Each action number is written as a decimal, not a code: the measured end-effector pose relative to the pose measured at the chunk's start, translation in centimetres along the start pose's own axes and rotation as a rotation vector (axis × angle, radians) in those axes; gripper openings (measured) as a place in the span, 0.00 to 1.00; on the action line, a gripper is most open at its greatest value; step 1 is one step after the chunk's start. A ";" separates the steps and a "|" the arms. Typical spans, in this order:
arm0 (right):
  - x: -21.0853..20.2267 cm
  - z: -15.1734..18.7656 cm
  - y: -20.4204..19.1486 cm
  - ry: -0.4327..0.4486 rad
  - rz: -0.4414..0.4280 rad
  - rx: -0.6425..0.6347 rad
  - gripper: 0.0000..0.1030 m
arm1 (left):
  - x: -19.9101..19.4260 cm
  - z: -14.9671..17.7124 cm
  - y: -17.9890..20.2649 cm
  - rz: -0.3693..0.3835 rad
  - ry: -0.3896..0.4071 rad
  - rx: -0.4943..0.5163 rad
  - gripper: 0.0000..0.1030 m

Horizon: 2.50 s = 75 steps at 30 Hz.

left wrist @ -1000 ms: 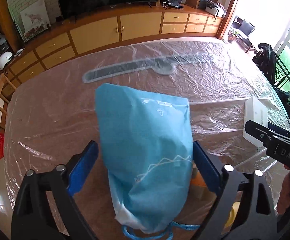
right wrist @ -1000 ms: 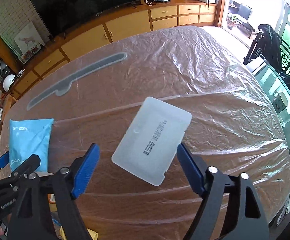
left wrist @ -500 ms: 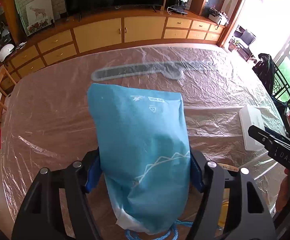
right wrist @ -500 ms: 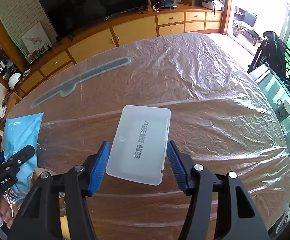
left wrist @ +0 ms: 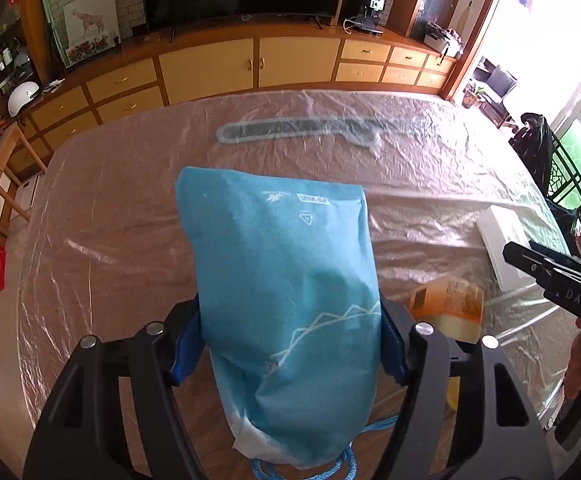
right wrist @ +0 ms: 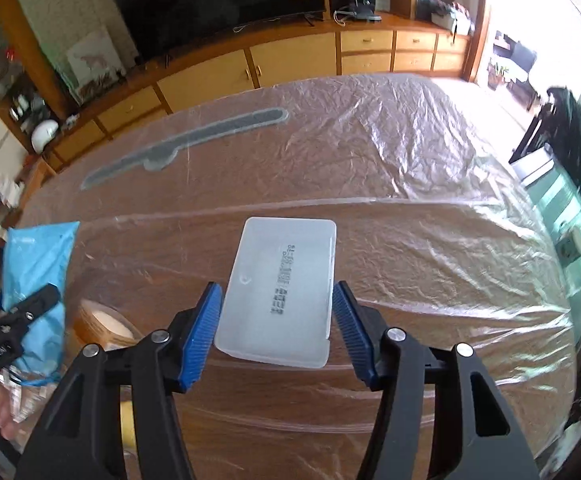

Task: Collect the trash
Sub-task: 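Carry the blue bag and white plastic case over the black trash bin with both tools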

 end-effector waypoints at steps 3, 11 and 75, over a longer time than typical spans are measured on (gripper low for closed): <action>0.0 0.1 -0.6 0.033 0.042 -0.031 0.77 | 0.4 0.5 0.2 -0.002 -0.017 -0.003 0.68; 1.9 -1.1 -0.5 -0.023 0.082 0.041 0.54 | 0.6 0.4 0.8 -0.042 -0.017 0.019 0.68; -15.3 11.0 3.0 -0.073 -0.366 -0.217 0.52 | -14.1 10.1 9.7 0.078 0.152 0.117 0.61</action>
Point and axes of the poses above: each gripper's, at about its wrist camera, not at the fingertips, and x roughly the way its jaws point, y to its right, z to its underside, the point moved 3 cm from there along x, roughly the way its jaws point, and after that the axes turned 15 degrees about x, right-handed, at the moved point
